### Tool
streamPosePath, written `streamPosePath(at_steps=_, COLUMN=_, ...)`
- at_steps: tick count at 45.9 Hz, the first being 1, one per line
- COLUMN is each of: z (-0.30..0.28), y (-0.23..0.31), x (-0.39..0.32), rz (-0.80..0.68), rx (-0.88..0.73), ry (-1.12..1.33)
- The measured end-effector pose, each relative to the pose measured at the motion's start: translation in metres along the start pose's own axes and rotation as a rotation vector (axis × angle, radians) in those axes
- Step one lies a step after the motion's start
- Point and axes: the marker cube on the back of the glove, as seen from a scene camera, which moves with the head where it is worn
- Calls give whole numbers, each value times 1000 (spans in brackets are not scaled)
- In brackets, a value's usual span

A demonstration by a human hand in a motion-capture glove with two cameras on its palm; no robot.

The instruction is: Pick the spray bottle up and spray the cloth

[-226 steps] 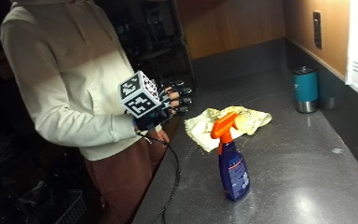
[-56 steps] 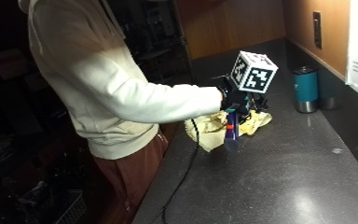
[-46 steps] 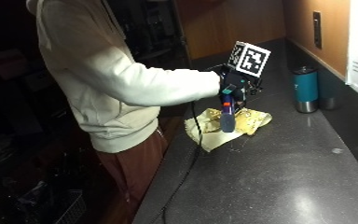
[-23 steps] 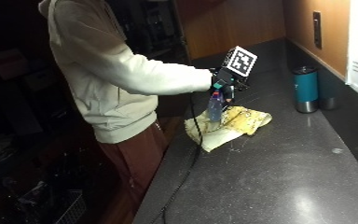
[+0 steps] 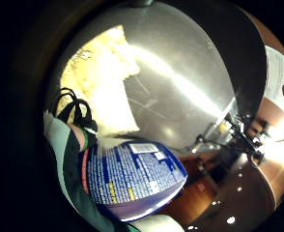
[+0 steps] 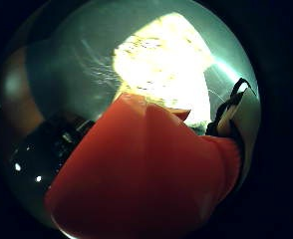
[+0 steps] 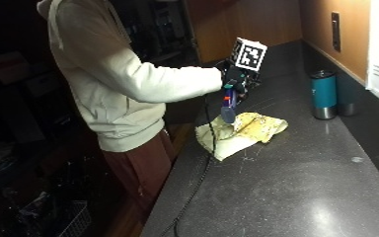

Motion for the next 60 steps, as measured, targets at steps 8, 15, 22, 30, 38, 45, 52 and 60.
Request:
streamPosePath(at_steps=8, z=-38, y=12, x=-26, rz=-122, rx=185, ry=-275)
streamPosePath(at_steps=15, z=-61, y=13, x=-62, rz=-235, rx=371, ry=-491)
streamPosePath(at_steps=22, z=-72, y=4, x=-100, rz=-325, rx=552, ry=-743)
streamPosePath(at_steps=30, z=-78, y=-21, x=-161, rz=-374, rx=690, ry=-1066)
streamPosePath(at_steps=38, z=-59, y=-50, x=-188, rz=-433, rx=722, ry=-1176)
streamPosePath(at_steps=45, z=-25, y=-84, x=-207, rz=-455, rx=674, ry=-1143)
streamPosePath(at_steps=52, z=7, y=-120, x=-220, rz=-414, rx=663, ry=-1048)
streamPosePath(at_steps=60, z=29, y=-142, x=-233, rz=-407, rx=624, ry=-1041)
